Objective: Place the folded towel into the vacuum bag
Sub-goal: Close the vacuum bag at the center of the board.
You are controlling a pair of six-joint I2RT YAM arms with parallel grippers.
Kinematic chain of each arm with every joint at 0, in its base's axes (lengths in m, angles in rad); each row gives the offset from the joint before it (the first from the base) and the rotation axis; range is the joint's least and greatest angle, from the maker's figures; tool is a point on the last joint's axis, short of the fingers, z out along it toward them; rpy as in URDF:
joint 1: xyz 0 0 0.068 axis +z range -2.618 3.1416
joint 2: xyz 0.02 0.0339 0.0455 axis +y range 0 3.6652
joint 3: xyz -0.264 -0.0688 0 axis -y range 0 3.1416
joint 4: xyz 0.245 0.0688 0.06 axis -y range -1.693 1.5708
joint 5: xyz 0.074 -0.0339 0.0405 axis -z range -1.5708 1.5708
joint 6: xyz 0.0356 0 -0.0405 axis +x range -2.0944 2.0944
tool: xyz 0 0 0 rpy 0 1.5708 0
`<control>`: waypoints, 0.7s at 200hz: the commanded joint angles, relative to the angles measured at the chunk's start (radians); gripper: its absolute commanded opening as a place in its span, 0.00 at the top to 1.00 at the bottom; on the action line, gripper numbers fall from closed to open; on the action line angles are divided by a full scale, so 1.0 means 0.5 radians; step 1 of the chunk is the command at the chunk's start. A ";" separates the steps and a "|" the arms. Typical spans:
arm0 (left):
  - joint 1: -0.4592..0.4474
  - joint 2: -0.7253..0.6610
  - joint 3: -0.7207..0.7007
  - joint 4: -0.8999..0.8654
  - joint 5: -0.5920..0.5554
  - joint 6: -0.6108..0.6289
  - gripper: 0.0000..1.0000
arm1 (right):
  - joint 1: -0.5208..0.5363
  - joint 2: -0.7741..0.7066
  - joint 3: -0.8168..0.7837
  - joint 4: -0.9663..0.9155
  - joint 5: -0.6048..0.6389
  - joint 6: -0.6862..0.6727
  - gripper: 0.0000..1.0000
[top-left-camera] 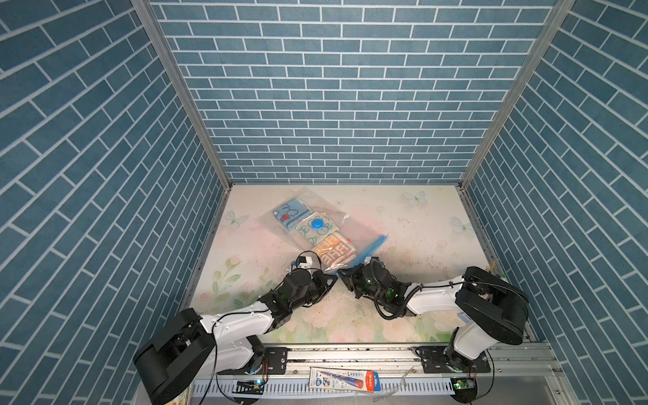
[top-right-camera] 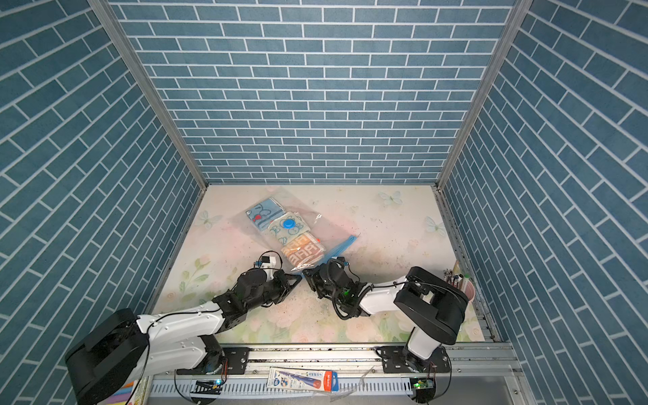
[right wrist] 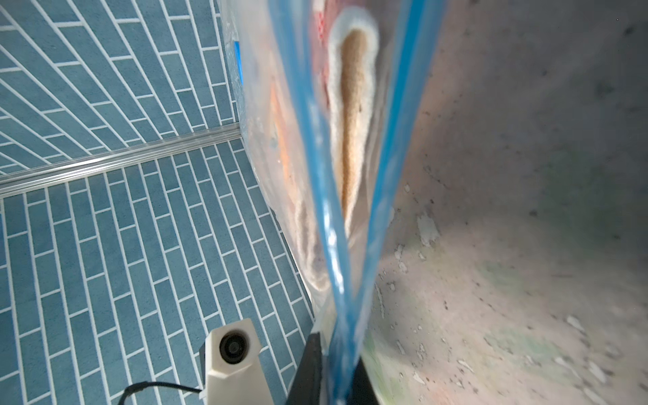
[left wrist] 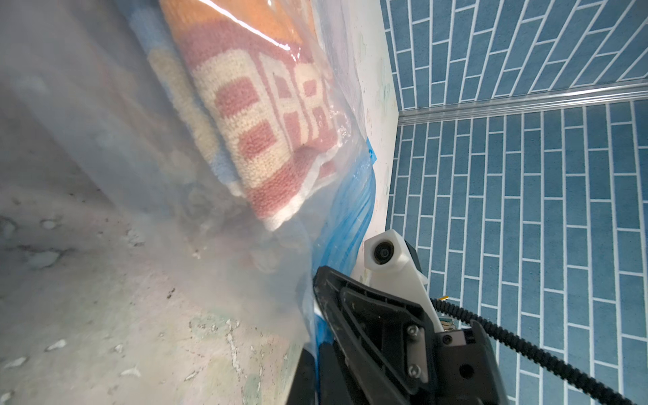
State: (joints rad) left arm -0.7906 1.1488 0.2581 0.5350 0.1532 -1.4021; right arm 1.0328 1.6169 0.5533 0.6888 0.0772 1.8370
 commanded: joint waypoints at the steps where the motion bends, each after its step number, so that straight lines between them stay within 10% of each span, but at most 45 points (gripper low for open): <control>1: 0.020 -0.085 -0.025 -0.092 -0.083 0.051 1.00 | -0.274 0.053 -0.156 -0.580 0.646 0.315 1.00; 140: 0.020 -0.175 0.009 -0.221 -0.088 0.068 1.00 | -0.381 0.035 -0.255 -0.629 0.695 0.316 1.00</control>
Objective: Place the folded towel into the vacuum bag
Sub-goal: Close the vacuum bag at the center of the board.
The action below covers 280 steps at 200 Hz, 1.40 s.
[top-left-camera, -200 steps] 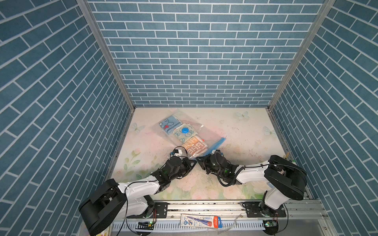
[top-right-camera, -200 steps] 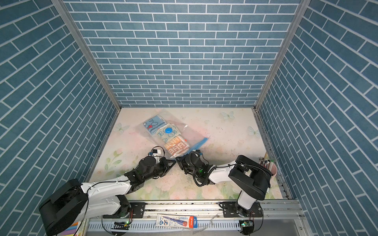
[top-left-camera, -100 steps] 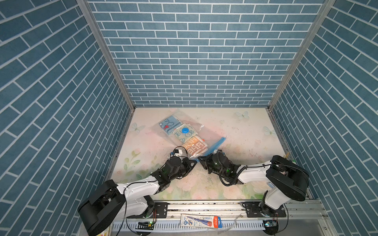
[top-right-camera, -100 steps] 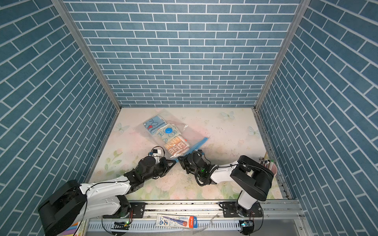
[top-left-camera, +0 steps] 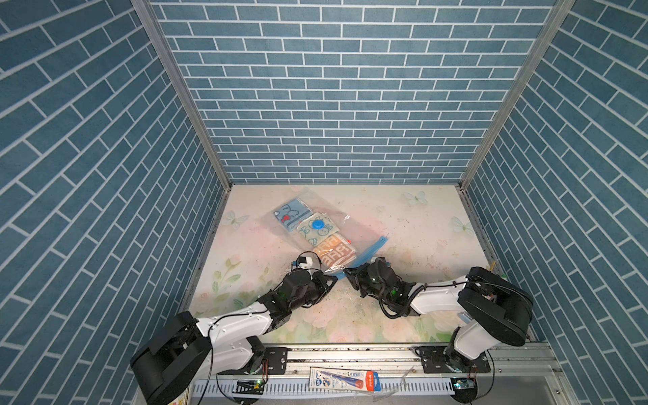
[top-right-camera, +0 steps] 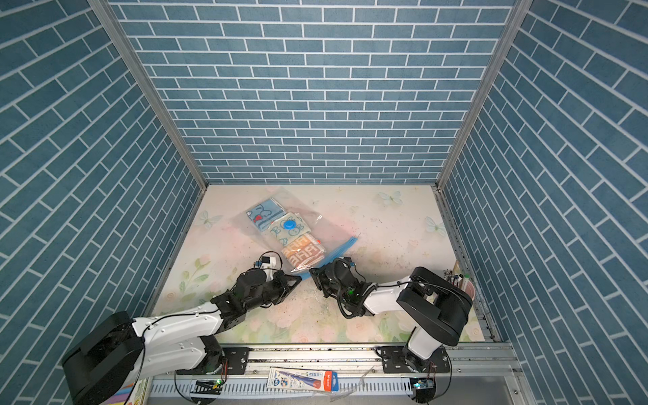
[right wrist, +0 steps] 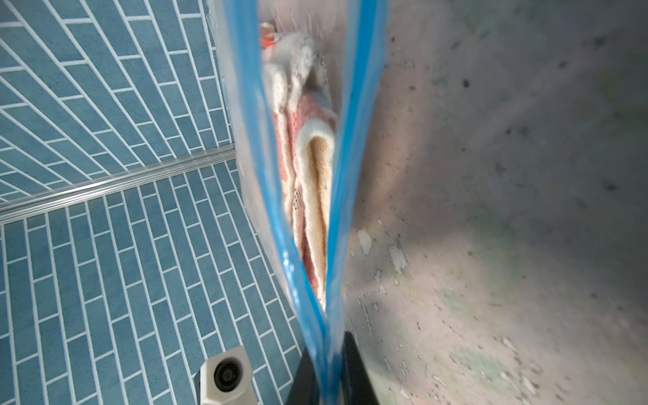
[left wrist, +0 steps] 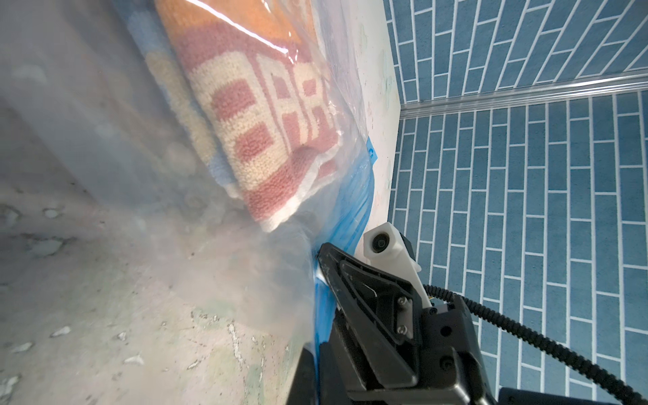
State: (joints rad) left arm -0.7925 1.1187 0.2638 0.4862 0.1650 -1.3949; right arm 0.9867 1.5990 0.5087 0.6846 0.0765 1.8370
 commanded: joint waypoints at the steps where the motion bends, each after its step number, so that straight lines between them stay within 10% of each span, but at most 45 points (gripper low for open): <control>1: 0.023 -0.116 -0.003 -0.126 -0.112 0.054 1.00 | -0.289 0.070 -0.167 -0.619 0.700 0.315 1.00; 280: 0.030 -0.685 0.058 -0.804 -0.103 0.108 1.00 | -0.508 0.039 -0.136 -0.882 0.822 0.019 1.00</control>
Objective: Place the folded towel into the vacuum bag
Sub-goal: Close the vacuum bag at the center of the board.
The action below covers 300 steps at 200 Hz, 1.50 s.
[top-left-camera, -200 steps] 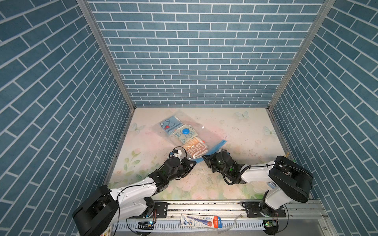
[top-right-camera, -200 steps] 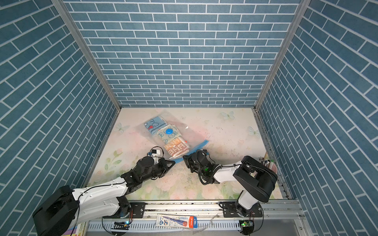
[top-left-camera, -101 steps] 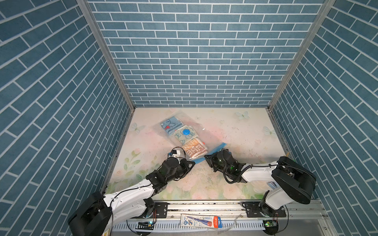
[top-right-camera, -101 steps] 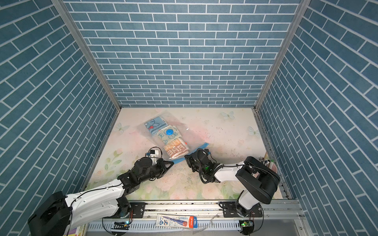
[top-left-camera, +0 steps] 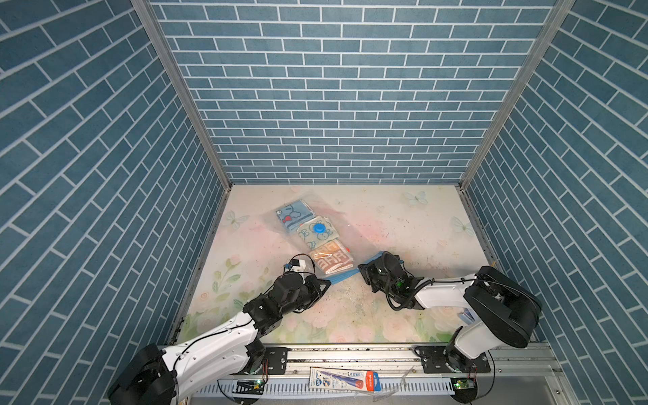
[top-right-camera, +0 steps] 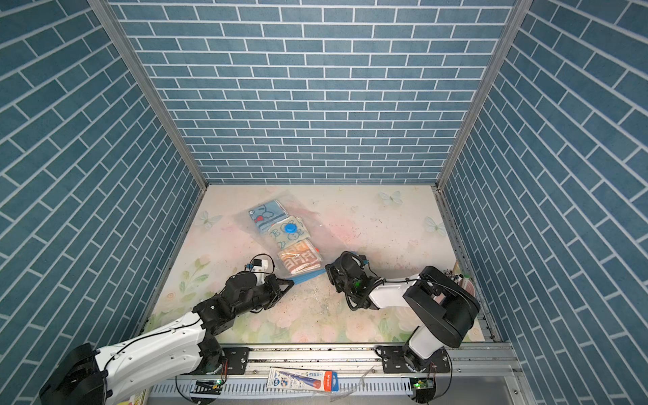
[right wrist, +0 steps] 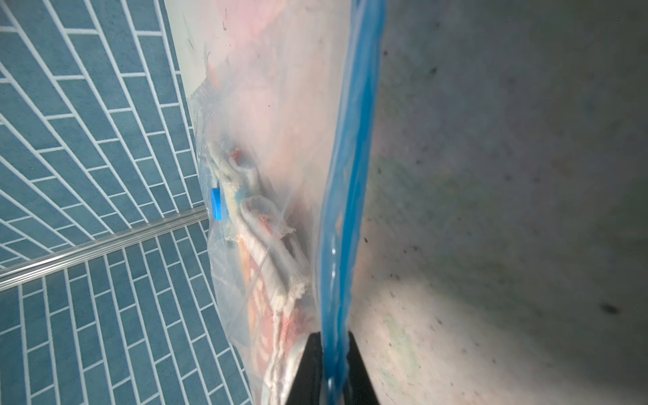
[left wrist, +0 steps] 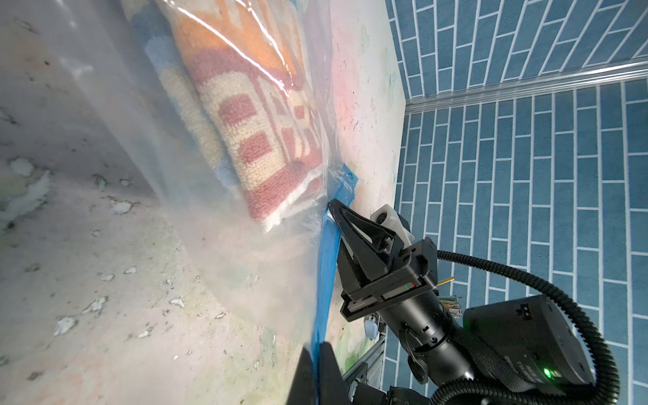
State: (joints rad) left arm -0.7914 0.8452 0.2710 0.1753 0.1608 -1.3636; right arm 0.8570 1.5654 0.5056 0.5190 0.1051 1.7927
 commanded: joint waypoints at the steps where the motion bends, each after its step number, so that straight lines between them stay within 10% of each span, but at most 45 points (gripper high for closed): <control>1: 0.027 -0.141 0.044 -0.187 -0.096 0.046 1.00 | -0.248 0.103 -0.130 -0.552 0.764 0.107 1.00; 300: 0.280 -0.599 0.084 -0.779 0.037 0.148 1.00 | -0.505 -0.022 -0.272 -0.605 0.762 -0.081 1.00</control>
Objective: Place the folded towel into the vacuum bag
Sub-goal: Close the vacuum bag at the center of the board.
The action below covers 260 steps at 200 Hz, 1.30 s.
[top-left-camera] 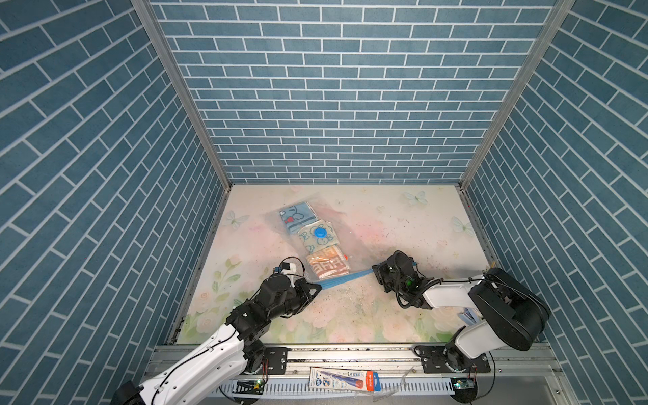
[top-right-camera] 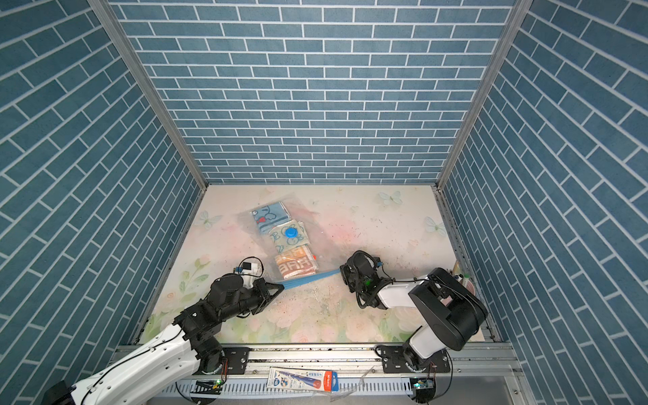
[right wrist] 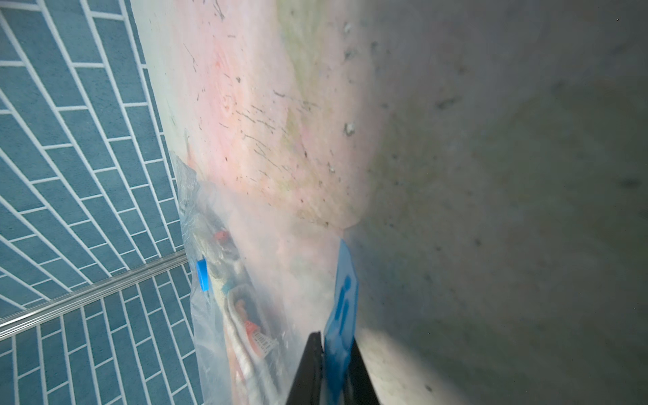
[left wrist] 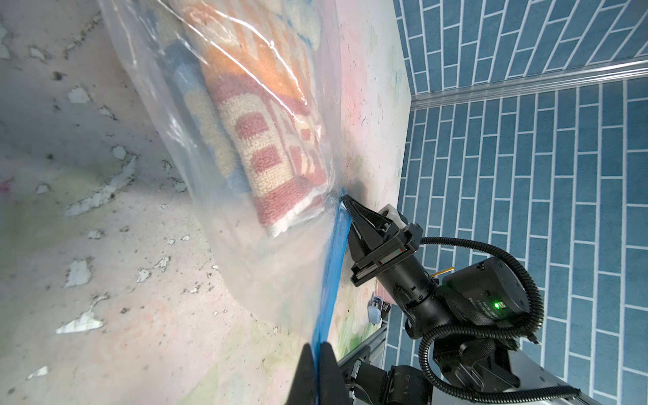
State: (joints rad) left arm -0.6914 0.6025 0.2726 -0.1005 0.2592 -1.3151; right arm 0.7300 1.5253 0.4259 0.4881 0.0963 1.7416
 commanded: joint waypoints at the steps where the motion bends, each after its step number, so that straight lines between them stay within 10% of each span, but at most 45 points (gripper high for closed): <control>1: 0.081 -0.115 0.081 -0.228 -0.160 0.052 1.00 | -0.251 0.058 -0.112 -0.542 0.780 0.021 1.00; 178: 0.133 -0.146 0.078 -0.270 -0.123 0.070 1.00 | -0.279 0.124 -0.099 -0.504 0.737 -0.017 1.00; 260: 0.133 0.059 0.024 0.053 -0.050 0.082 1.00 | -0.280 0.011 0.005 -0.257 0.238 -0.673 0.94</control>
State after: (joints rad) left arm -0.6518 0.6247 0.2726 -0.0883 0.2932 -1.3010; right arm 0.6781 1.5379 0.4500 0.4908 0.0551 1.5597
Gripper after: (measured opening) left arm 0.052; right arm 0.108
